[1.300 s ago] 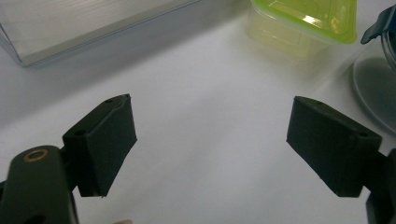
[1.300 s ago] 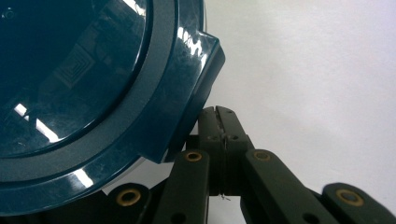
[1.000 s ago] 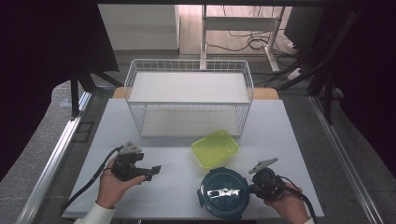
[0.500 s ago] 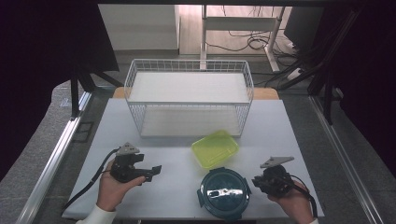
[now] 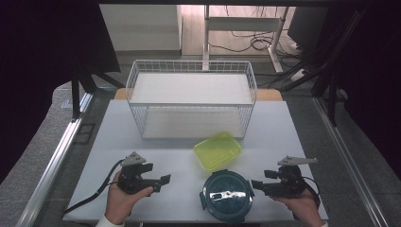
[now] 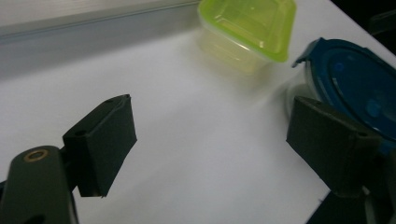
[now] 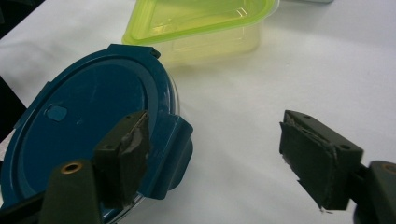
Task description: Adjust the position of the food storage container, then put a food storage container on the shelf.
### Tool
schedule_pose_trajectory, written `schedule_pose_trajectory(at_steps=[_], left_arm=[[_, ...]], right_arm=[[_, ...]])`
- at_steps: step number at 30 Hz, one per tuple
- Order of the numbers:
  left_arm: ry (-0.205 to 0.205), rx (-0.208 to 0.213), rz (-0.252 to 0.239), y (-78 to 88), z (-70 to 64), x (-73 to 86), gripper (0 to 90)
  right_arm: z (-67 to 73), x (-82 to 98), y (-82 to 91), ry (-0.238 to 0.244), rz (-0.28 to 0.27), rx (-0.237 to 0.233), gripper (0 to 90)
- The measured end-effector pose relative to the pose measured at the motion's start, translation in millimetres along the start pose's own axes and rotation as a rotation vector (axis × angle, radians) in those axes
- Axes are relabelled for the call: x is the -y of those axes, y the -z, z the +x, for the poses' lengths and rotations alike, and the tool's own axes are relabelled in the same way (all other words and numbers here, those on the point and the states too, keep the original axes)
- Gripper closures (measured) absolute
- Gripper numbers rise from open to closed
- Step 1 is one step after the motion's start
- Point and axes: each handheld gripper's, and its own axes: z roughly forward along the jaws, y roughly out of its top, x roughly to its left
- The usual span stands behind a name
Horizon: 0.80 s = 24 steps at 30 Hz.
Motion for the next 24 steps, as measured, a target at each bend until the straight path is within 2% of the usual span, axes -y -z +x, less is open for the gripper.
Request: schedule_pose_trajectory(at_steps=[3, 7, 8, 10, 12, 13, 14, 16, 17, 18, 20, 21, 22, 23, 24], left_arm=[[0.013, 0.023, 0.001, -0.7, -3.0, 1.7, 14.5], [0.067, 0.060, 0.006, -3.2, -10.7, 7.0, 11.8], [0.067, 0.060, 0.006, -3.2, -10.7, 7.0, 11.6], [0.094, 0.095, 0.010, -4.7, -14.6, 9.6, 10.7], [0.088, 0.103, 0.020, -6.9, -21.9, 11.5, 10.2], [0.086, 0.120, 0.028, -10.0, -29.1, 12.9, 10.2], [0.086, 0.120, 0.028, -10.0, -29.1, 12.9, 10.1], [0.124, 0.190, 0.034, -14.9, -34.6, 15.1, 9.9], [0.129, 0.190, 0.041, -16.8, -37.4, 16.0, 9.5], [0.117, 0.175, 0.043, -18.3, -40.4, 17.1, 9.5], [0.123, 0.192, 0.048, -24.0, -48.8, 20.1, 9.5], [0.142, 0.214, 0.051, -27.1, -50.9, 21.6, 9.5], [0.142, 0.214, 0.051, -27.1, -50.9, 21.6, 9.6], [0.184, 0.249, 0.062, -32.7, -51.8, 24.8, 9.6], [0.184, 0.249, 0.062, -32.7, -51.8, 24.8, 9.7]], right_arm=[[-0.5, 0.7, 1.3, -0.002, -0.007, -0.004, 22.1], [-1.2, 3.9, 5.5, -0.025, -0.031, -0.027, 19.8], [-1.2, 3.9, 5.5, -0.025, -0.031, -0.027, 19.8], [0.8, 6.1, 6.2, -0.038, -0.033, -0.055, 19.5], [1.9, 6.3, 5.6, -0.042, -0.030, -0.065, 19.3], [4.2, 6.5, 3.8, -0.051, -0.028, -0.086, 18.8], [4.2, 6.5, 3.8, -0.051, -0.028, -0.086, 18.8], [8.9, 6.5, 2.5, -0.061, -0.017, -0.113, 18.0], [10.4, 7.0, 2.1, -0.063, -0.017, -0.120, 17.7], [10.4, 7.0, 2.1, -0.063, -0.017, -0.120, 17.7], [13.1, 9.5, 0.6, -0.078, -0.006, -0.140, 17.0], [13.7, 10.8, -1.0, -0.088, -0.002, -0.146, 16.6], [13.9, 12.2, -2.6, -0.097, 0.005, -0.153, 16.2], [14.2, 13.6, -4.7, -0.108, 0.008, -0.163, 16.0], [14.2, 13.6, -4.7, -0.108, 0.008, -0.163, 16.0]])
